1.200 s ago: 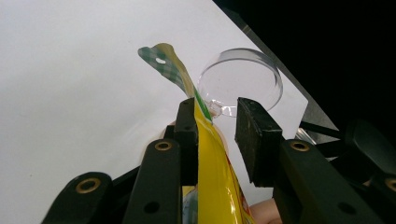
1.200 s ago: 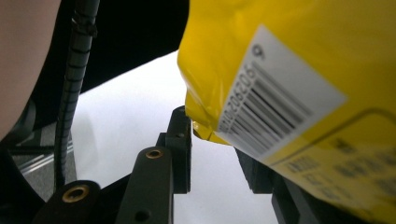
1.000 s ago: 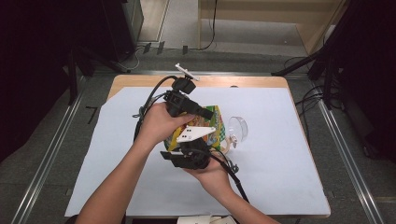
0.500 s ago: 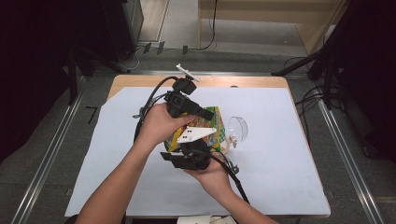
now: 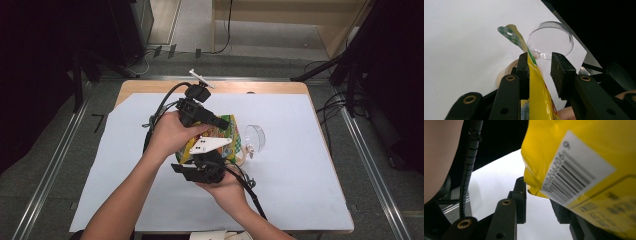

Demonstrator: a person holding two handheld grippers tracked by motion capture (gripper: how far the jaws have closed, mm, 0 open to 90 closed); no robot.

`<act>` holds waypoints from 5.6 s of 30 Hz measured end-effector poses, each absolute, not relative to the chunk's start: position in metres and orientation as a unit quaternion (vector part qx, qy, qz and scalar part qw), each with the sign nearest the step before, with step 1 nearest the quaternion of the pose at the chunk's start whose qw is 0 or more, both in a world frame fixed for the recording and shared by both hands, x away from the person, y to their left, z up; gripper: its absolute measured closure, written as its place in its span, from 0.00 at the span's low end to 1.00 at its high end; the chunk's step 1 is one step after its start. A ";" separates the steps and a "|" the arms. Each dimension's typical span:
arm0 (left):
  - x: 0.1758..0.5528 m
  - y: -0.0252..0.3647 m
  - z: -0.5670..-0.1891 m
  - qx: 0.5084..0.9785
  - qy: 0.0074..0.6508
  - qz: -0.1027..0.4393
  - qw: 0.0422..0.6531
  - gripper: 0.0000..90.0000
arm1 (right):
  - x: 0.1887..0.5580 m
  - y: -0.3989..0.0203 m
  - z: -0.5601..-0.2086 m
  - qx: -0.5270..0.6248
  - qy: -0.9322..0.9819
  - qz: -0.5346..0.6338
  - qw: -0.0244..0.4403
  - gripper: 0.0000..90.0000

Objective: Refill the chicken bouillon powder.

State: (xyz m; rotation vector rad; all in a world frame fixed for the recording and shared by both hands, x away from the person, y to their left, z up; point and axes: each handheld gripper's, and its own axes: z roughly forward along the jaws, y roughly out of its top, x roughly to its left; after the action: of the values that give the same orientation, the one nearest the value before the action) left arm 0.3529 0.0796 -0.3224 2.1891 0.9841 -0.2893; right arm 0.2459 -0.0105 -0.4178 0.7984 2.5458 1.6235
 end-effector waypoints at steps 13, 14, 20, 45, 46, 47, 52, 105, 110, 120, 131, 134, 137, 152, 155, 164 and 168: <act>0.352 0.080 -0.322 0.847 0.382 -0.109 0.353 0.77 | 0.246 -0.010 -0.418 0.257 0.815 0.520 0.009 0.76; 0.352 0.080 -0.322 0.847 0.382 -0.109 0.354 0.77 | 0.246 -0.010 -0.418 0.256 0.814 0.521 0.009 0.76; 0.352 0.081 -0.320 0.846 0.383 -0.107 0.354 0.77 | 0.246 -0.009 -0.416 0.256 0.814 0.522 0.008 0.76; 0.352 0.081 -0.320 0.847 0.382 -0.107 0.354 0.77 | 0.247 -0.009 -0.417 0.252 0.815 0.521 0.010 0.77; 0.352 0.081 -0.320 0.846 0.382 -0.109 0.355 0.77 | 0.246 -0.009 -0.416 0.252 0.815 0.521 0.010 0.77; 0.352 0.081 -0.320 0.846 0.382 -0.110 0.356 0.77 | 0.247 -0.010 -0.416 0.251 0.816 0.520 0.011 0.77; 0.352 0.082 -0.319 0.845 0.383 -0.109 0.358 0.77 | 0.247 -0.010 -0.416 0.250 0.817 0.520 0.014 0.78; 0.364 0.086 -0.325 0.837 0.401 -0.126 0.351 0.76 | 0.257 -0.007 -0.413 0.254 0.823 0.508 -0.007 0.78; 0.363 0.085 -0.326 0.840 0.397 -0.126 0.349 0.76 | 0.255 -0.007 -0.414 0.253 0.824 0.507 -0.005 0.77; 0.356 0.079 -0.326 0.848 0.388 -0.101 0.347 0.77 | 0.253 -0.010 -0.420 0.253 0.821 0.512 0.010 0.77; 0.347 0.077 -0.319 0.848 0.388 -0.077 0.353 0.77 | 0.251 -0.011 -0.419 0.248 0.817 0.520 0.015 0.76; 0.345 0.078 -0.318 0.847 0.388 -0.082 0.354 0.78 | 0.251 -0.011 -0.420 0.246 0.817 0.522 0.015 0.76; 0.344 0.079 -0.317 0.847 0.387 -0.087 0.355 0.79 | 0.251 -0.011 -0.421 0.243 0.816 0.523 0.016 0.76; 0.352 0.085 -0.319 0.837 0.395 -0.105 0.364 0.79 | 0.250 -0.011 -0.414 0.245 0.821 0.516 0.008 0.76; 0.353 0.085 -0.320 0.839 0.395 -0.107 0.360 0.79 | 0.251 -0.011 -0.414 0.247 0.821 0.515 0.006 0.76; 0.351 0.086 -0.319 0.837 0.398 -0.114 0.357 0.78 | 0.249 -0.009 -0.412 0.247 0.822 0.514 0.001 0.75; 0.349 0.084 -0.318 0.842 0.394 -0.103 0.353 0.78 | 0.248 -0.008 -0.413 0.247 0.821 0.515 -0.002 0.75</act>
State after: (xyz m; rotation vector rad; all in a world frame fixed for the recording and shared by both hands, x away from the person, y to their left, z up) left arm 0.3488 0.0835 -0.3175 2.1788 1.0190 -0.2665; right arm 0.2485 -0.0085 -0.4128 0.7756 2.5818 1.6196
